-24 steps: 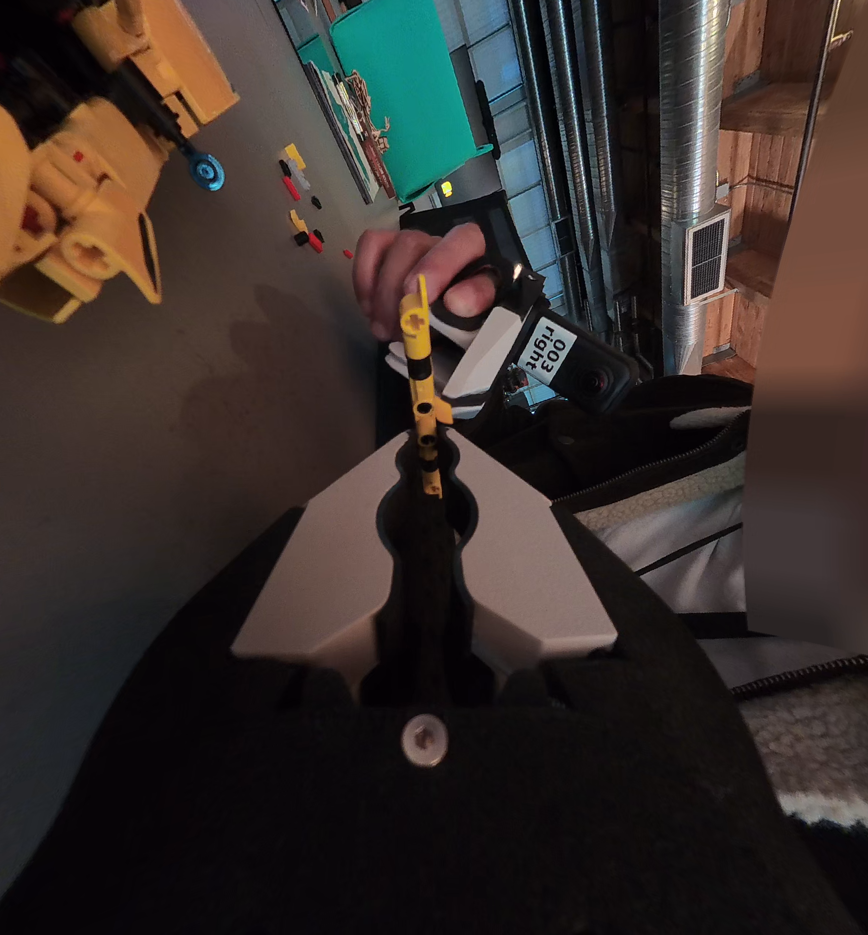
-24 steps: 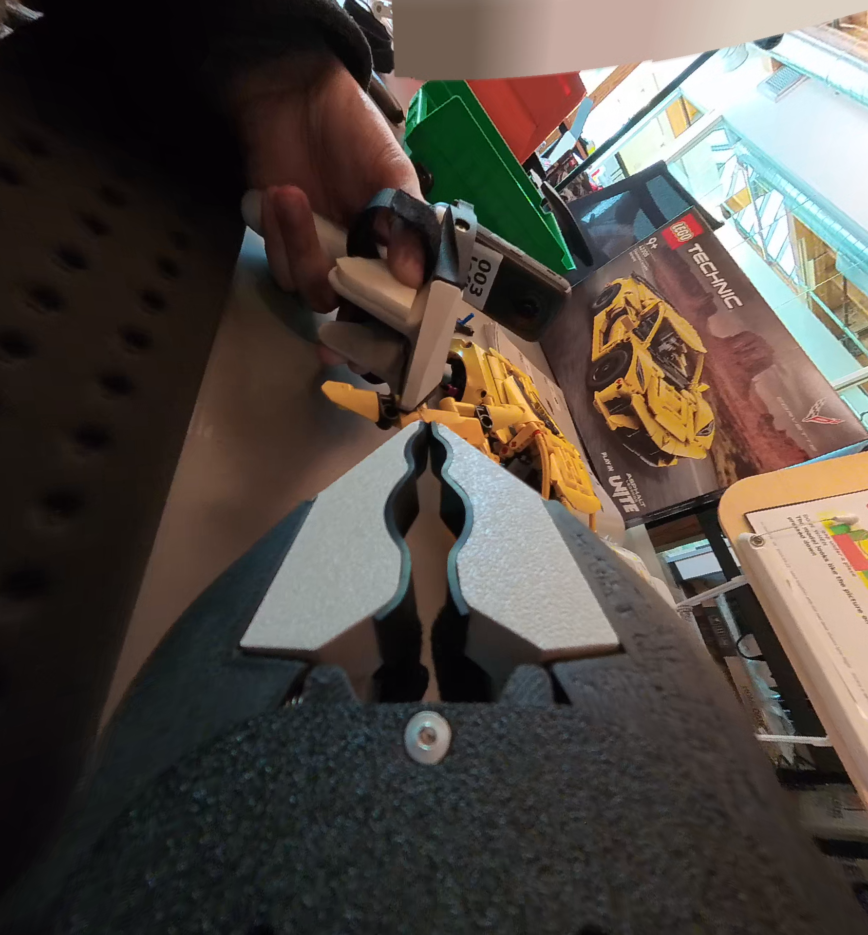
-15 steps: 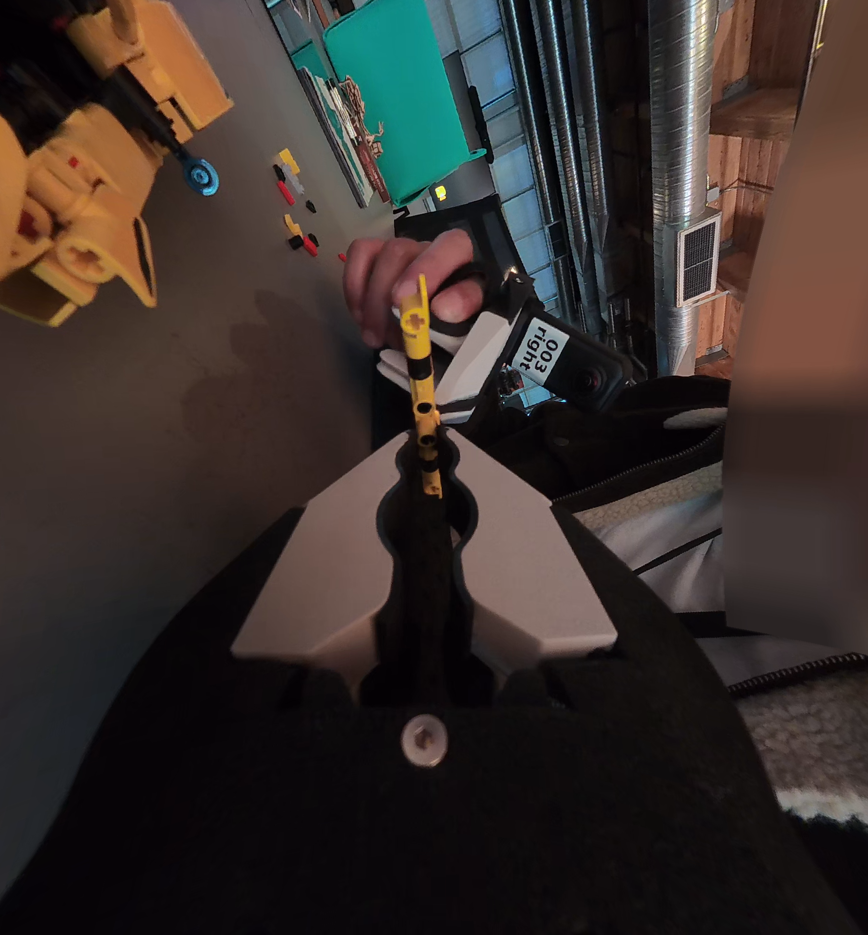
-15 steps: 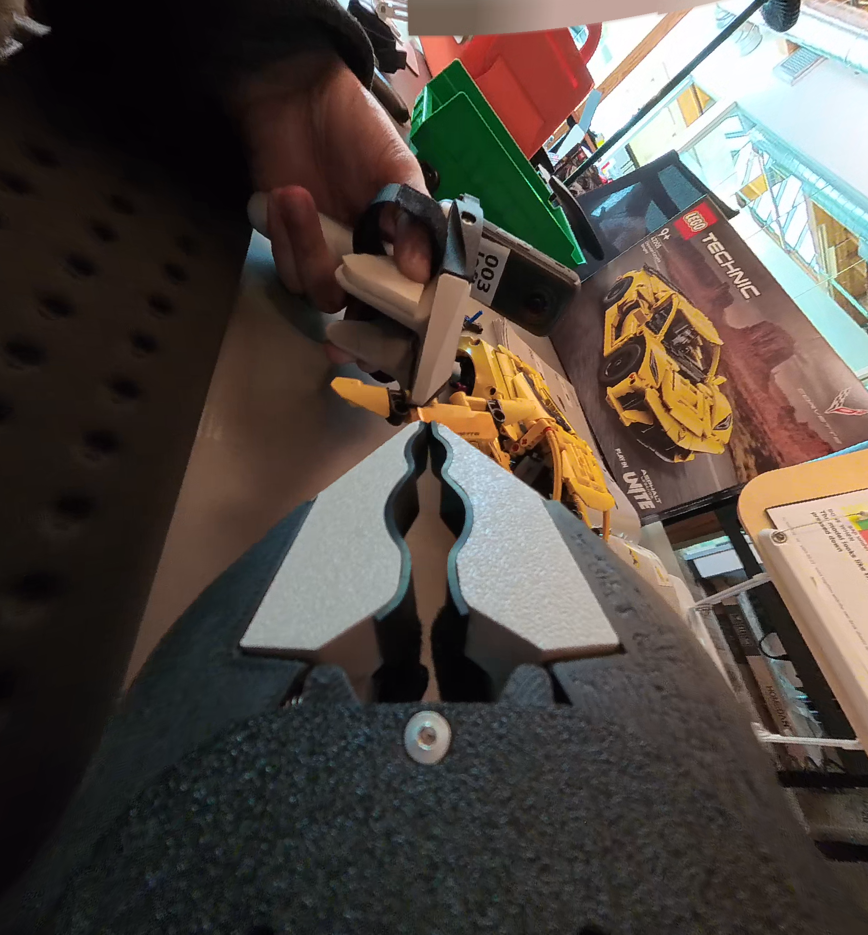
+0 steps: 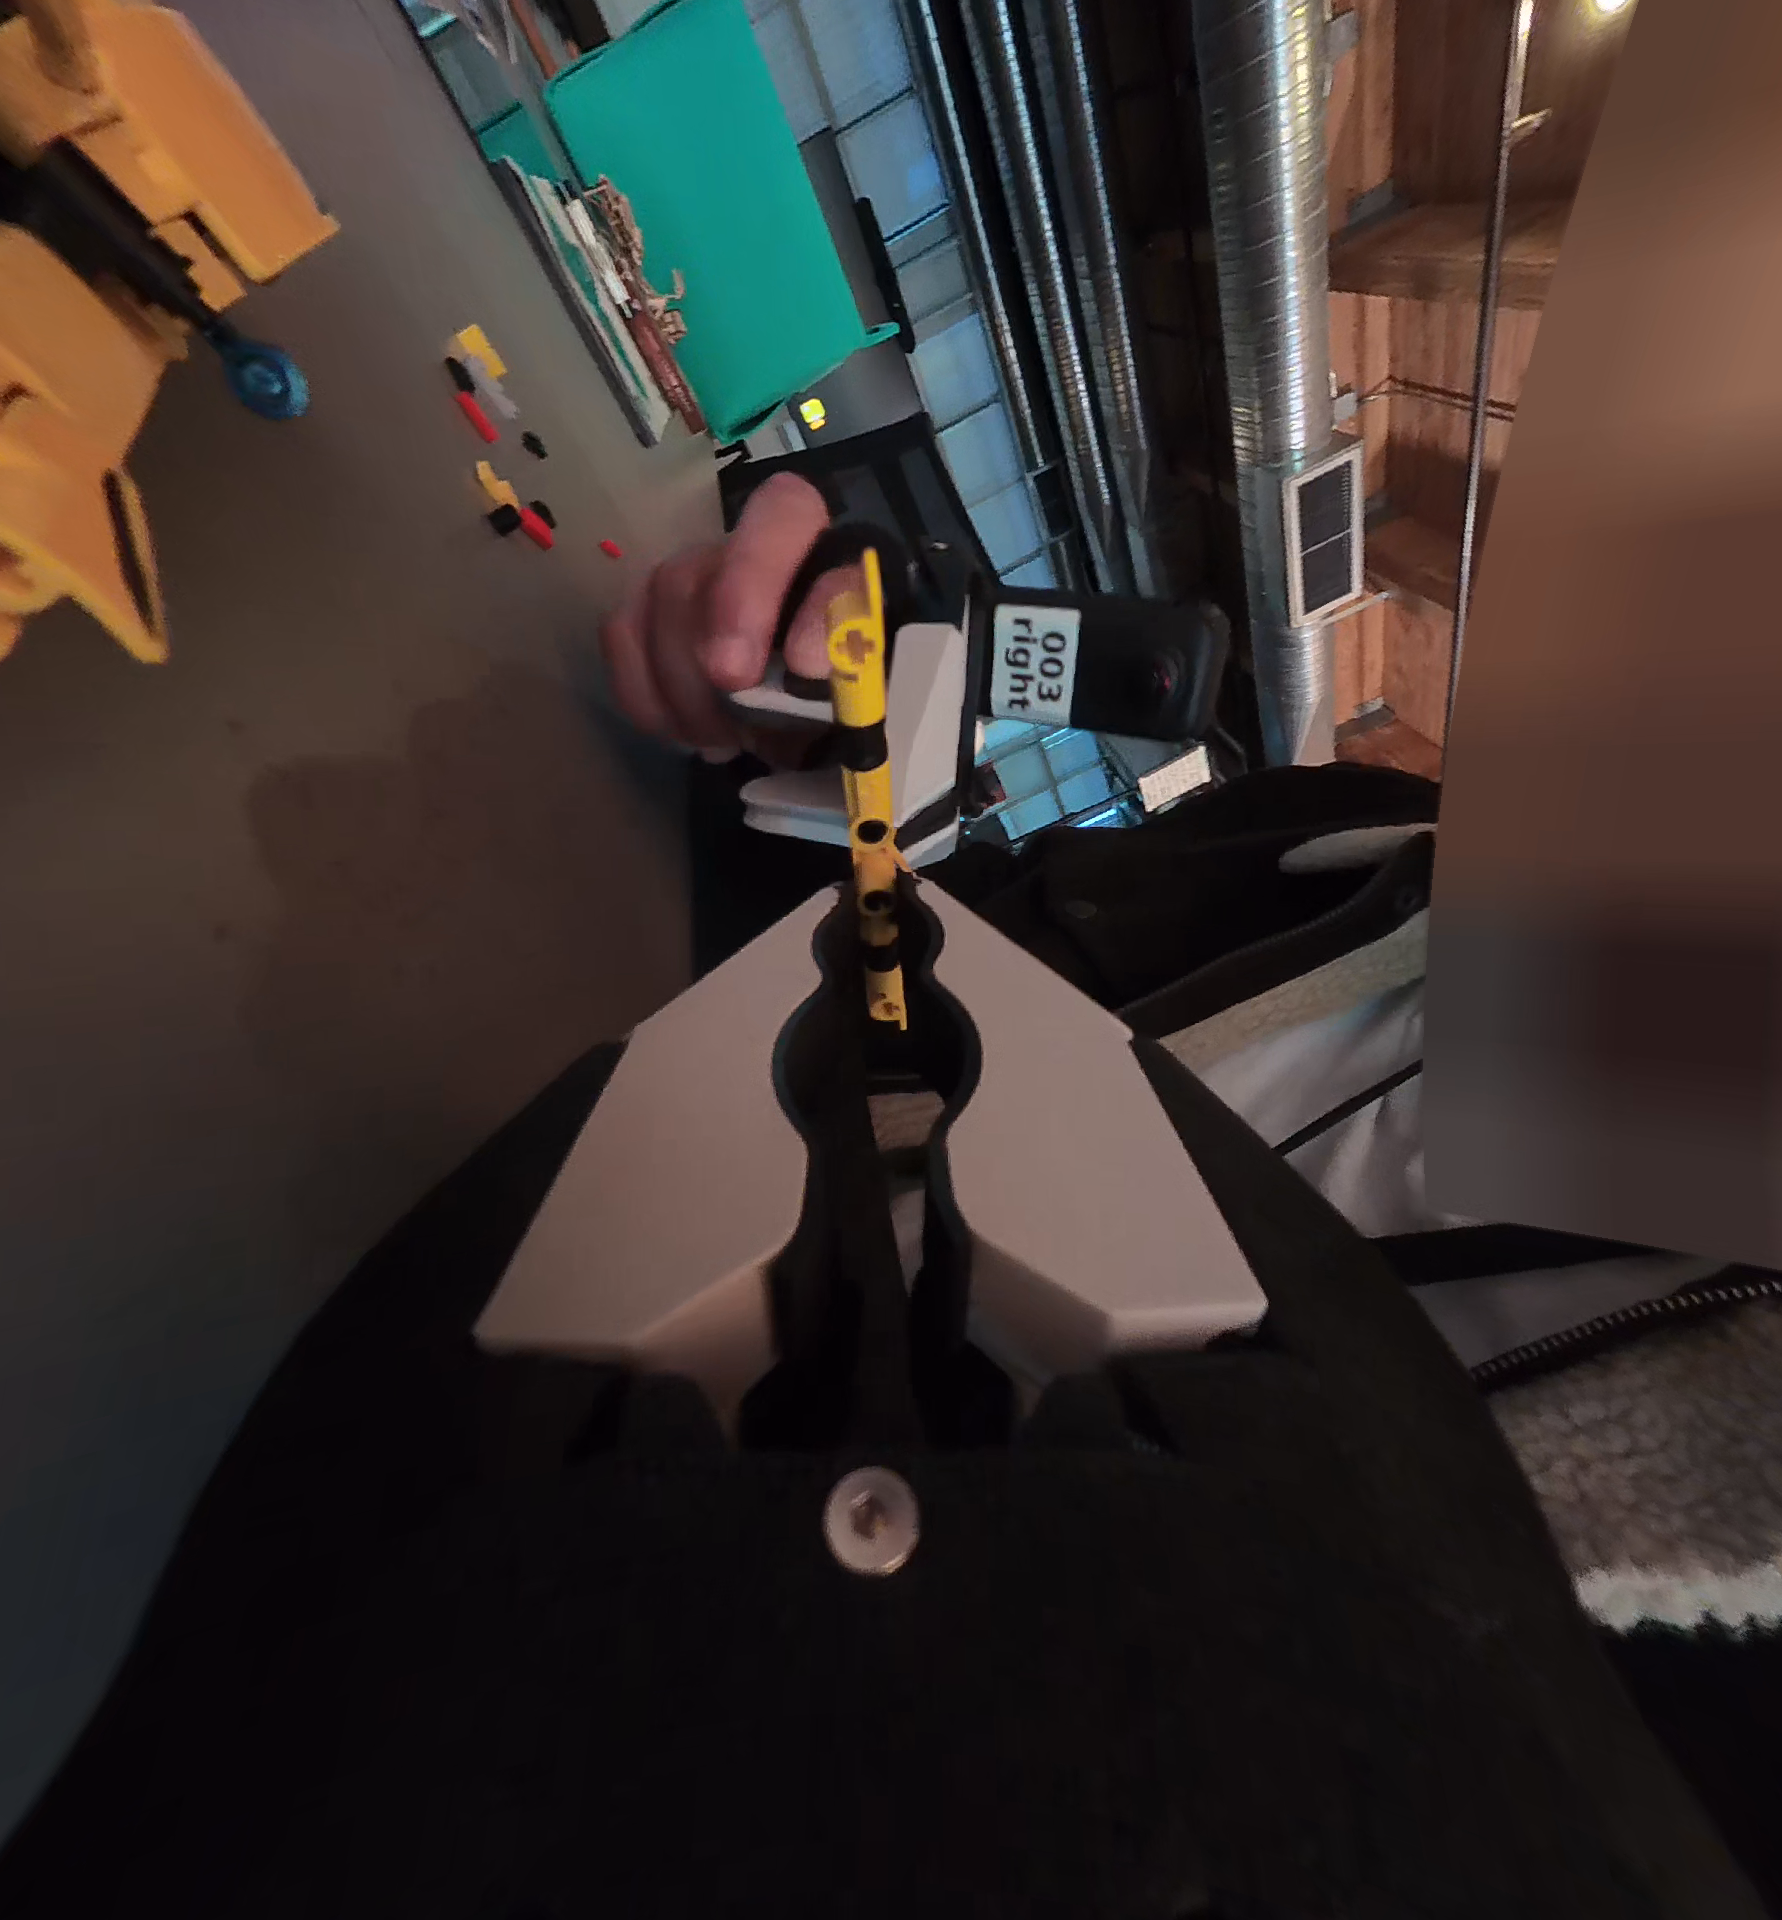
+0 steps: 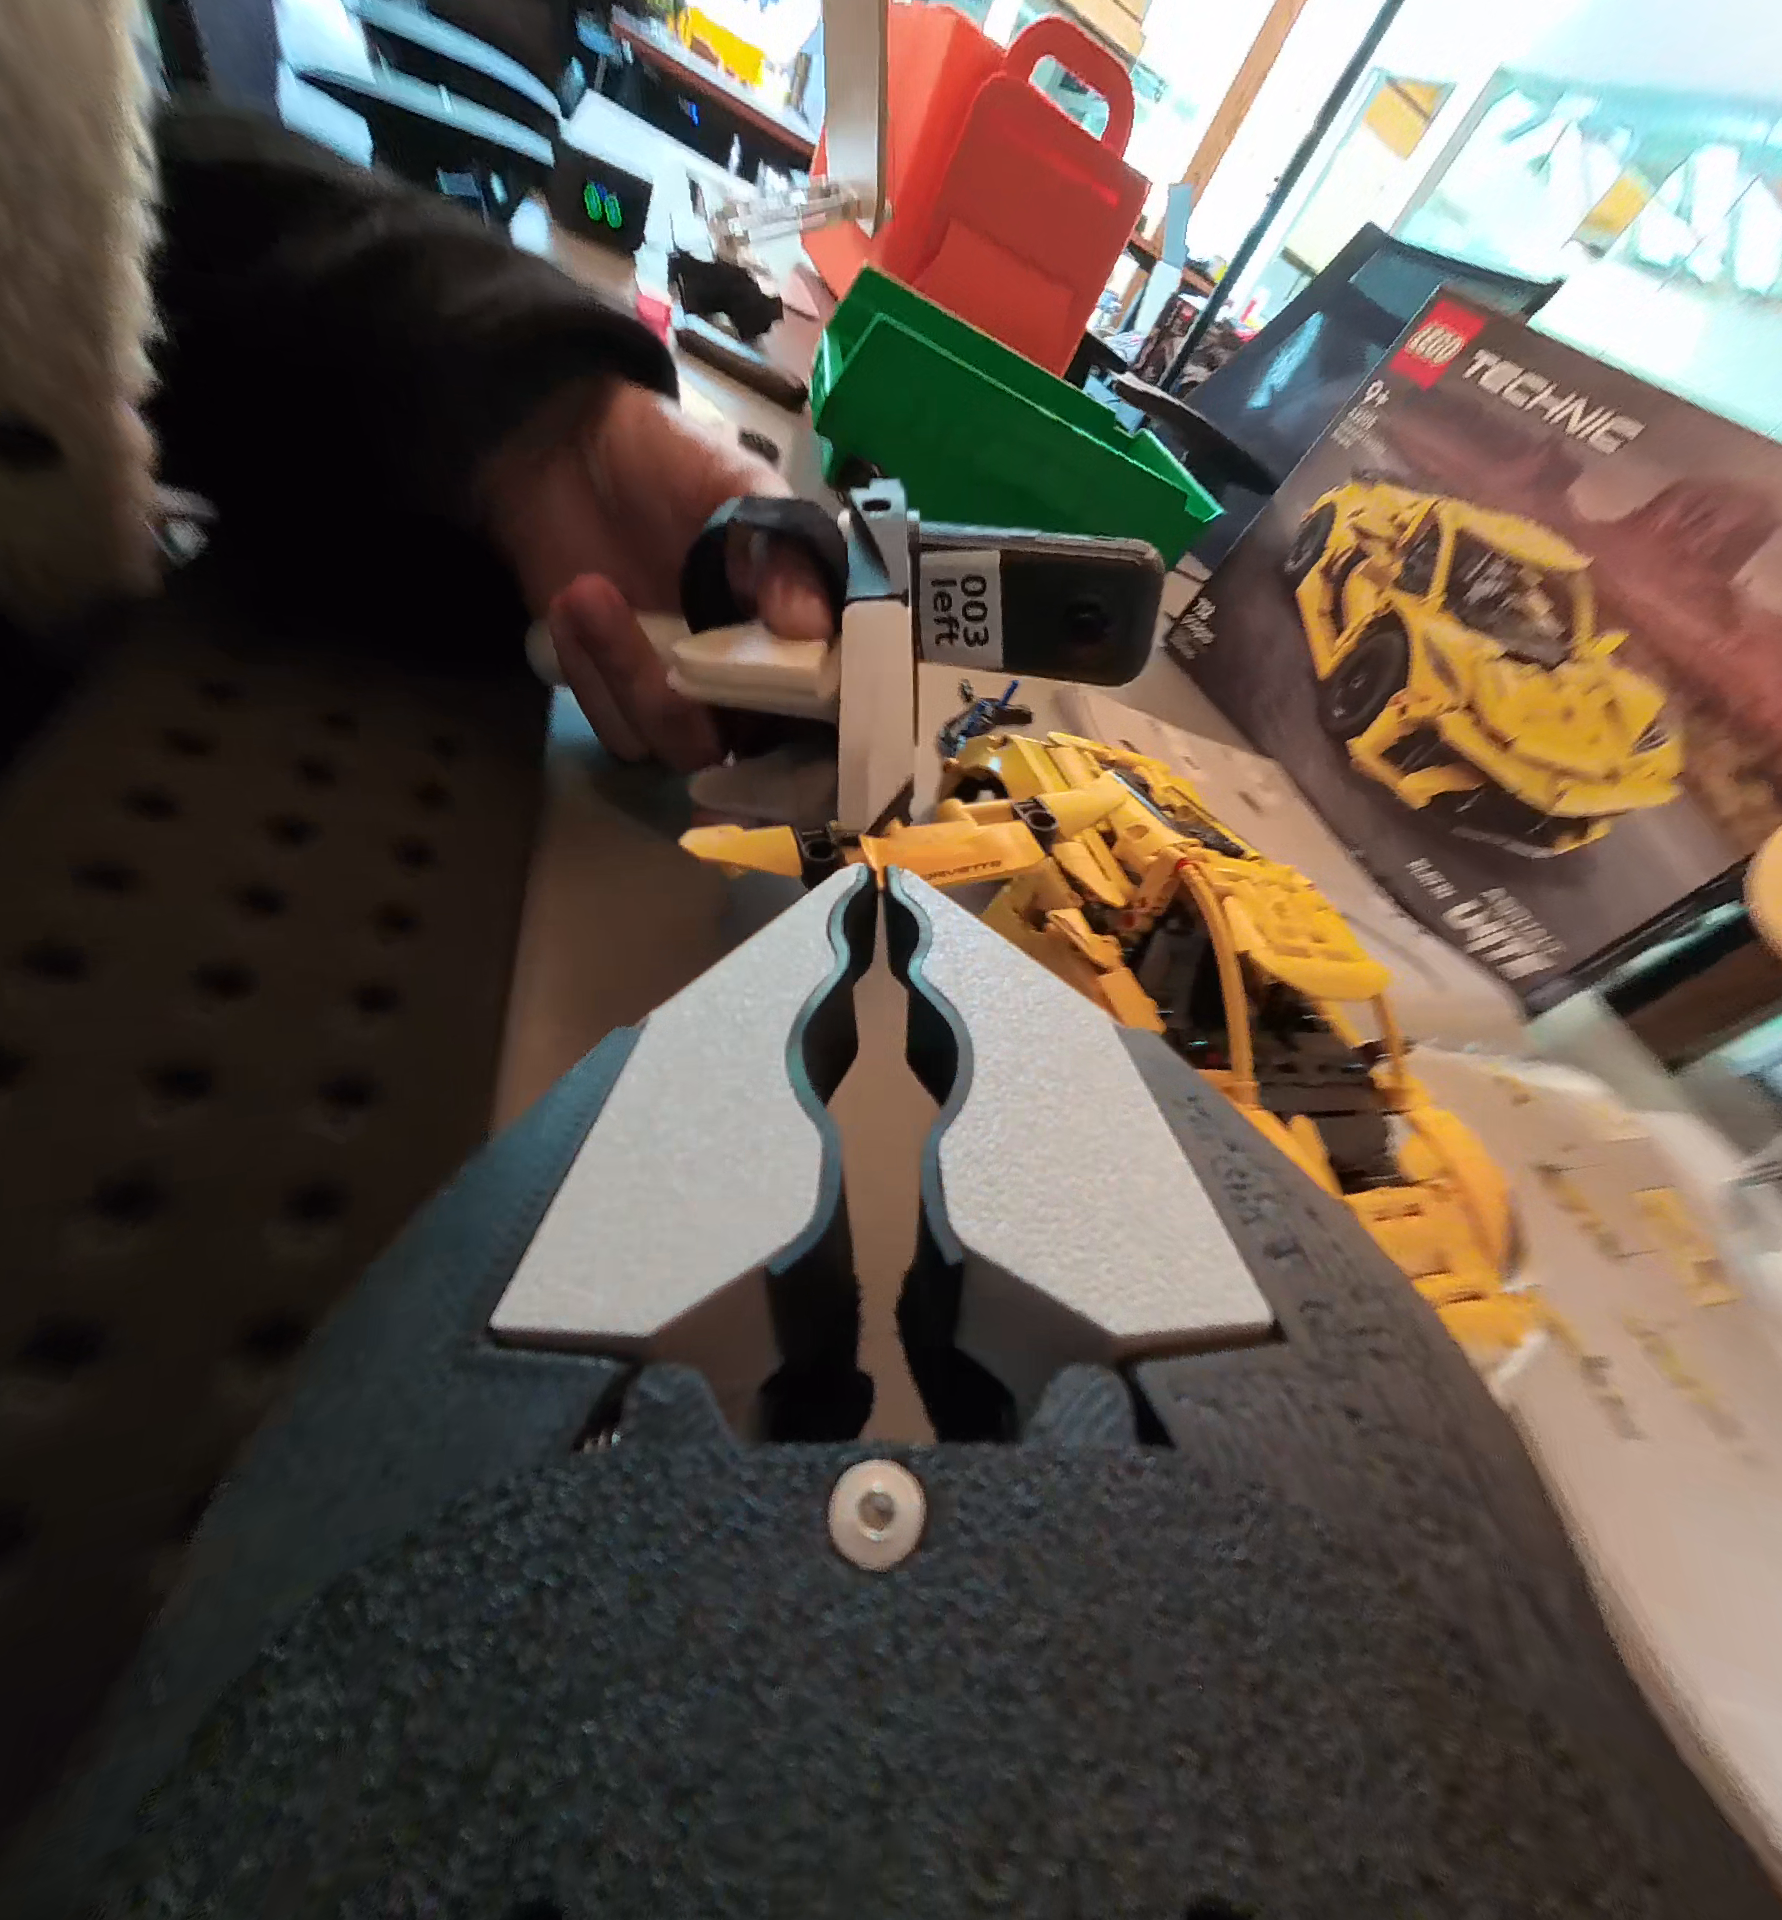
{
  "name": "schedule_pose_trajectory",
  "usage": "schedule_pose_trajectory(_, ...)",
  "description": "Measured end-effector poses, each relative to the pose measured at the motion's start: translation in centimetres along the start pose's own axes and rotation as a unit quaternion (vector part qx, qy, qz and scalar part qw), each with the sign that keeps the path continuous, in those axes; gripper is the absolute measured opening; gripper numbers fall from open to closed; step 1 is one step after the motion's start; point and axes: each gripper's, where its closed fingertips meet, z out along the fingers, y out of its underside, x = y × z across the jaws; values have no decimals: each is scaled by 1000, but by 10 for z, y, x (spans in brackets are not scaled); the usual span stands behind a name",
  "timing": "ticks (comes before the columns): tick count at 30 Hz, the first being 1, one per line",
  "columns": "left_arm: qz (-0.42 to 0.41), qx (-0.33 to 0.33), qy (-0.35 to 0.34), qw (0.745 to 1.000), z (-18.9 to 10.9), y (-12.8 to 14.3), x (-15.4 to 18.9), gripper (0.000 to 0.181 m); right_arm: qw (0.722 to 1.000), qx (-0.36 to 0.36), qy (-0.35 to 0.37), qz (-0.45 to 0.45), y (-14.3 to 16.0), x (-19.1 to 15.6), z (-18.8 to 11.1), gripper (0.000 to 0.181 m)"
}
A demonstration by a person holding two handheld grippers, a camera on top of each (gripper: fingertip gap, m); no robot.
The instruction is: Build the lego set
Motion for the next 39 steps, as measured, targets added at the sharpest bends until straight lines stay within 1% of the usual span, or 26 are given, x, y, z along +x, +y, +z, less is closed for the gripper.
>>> schedule_pose_trajectory(7, 3, 3, 5, 1000, 0, 0, 3, 6, 999, 6, -23, 48, -3, -3, -1, 4)
schedule_pose_trajectory(8, 1, 9, 8, 1000, -1, -2, 3, 6, 997, 10, -49, 56, -5, -10, -1, 19)
schedule_pose_trajectory(9, -3, 15, 11, 1000, -2, -4, 4, 6, 995, 15, -58, 75, -6, -11, 0, 27)
schedule_pose_trajectory(10, -4, 18, 10, 1000, -2, -5, 3, 6, 994, 13, -64, 84, -6, -12, 0, 32)
schedule_pose_trajectory(12, 1, 19, 10, 1000, -3, -5, 4, 6, 994, 14, -64, 82, -6, -13, 0, 32)
schedule_pose_trajectory(14, 1, 35, 21, 999, -5, -10, 8, 6, 993, 17, -65, 95, -8, -11, -2, 31)
schedule_pose_trajectory(17, 19, 53, 33, 998, -7, -15, 15, 6, 986, 52, -53, 149, -19, 4, -8, 34)
schedule_pose_trajectory(18, 32, 61, 44, 997, -8, -17, 21, 6, 979, 63, -51, 186, -23, 10, -10, 36)
schedule_pose_trajectory(20, 56, 71, 59, 994, -9, -20, 32, 6, 953, 100, -58, 279, -35, 19, -13, 37)
schedule_pose_trajectory(21, 67, 74, 63, 993, -10, -20, 35, 6, 936, 104, -54, 333, -34, 26, -13, 37)
schedule_pose_trajectory(22, 79, 78, 68, 991, -10, -20, 40, 6, 915, 115, -65, 382, -36, 28, -13, 41)
schedule_pose_trajectory(23, 92, 83, 75, 989, -10, -21, 45, 6, 893, 129, -70, 425, -39, 31, -15, 42)
schedule_pose_trajectory(24, 106, 86, 77, 988, -11, -21, 50, 6, 871, 143, -65, 466, -40, 36, -16, 35)
schedule_pose_trajectory(25, 119, 88, 76, 986, -10, -21, 52, 6, 851, 173, -76, 491, -47, 37, -18, 33)
schedule_pose_trajectory(26, 127, 88, 79, 985, -10, -21, 55, 6, 835, 194, -86, 508, -52, 36, -19, 31)
schedule_pose_trajectory(27, 132, 90, 83, 984, -10, -21, 58, 6, 825, 196, -84, 523, -52, 35, -17, 28)
schedule_pose_trajectory(28, 137, 91, 83, 983, -10, -20, 59, 6, 825, 194, -84, 525, -52, 31, -12, 26)
schedule_pose_trajectory(30, 150, 85, 77, 982, -8, -17, 60, 6, 832, 172, -104, 517, -54, 18, -2, 29)
schedule_pose_trajectory(32, 167, 78, 69, 981, -5, -15, 61, 7, 837, 163, -109, 511, -54, 13, 4, 29)
schedule_pose_trajectory(34, 181, 71, 61, 979, -3, -12, 62, 7, 832, 159, -127, 516, -56, 9, 5, 29)
schedule_pose_trajectory(36, 191, 67, 61, 977, -1, -11, 64, 7, 833, 163, -128, 513, -56, 10, 4, 21)
schedule_pose_trajectory(39, 198, 64, 59, 976, 0, -9, 64, 6, 834, 163, -134, 510, -56, 8, 2, 18)
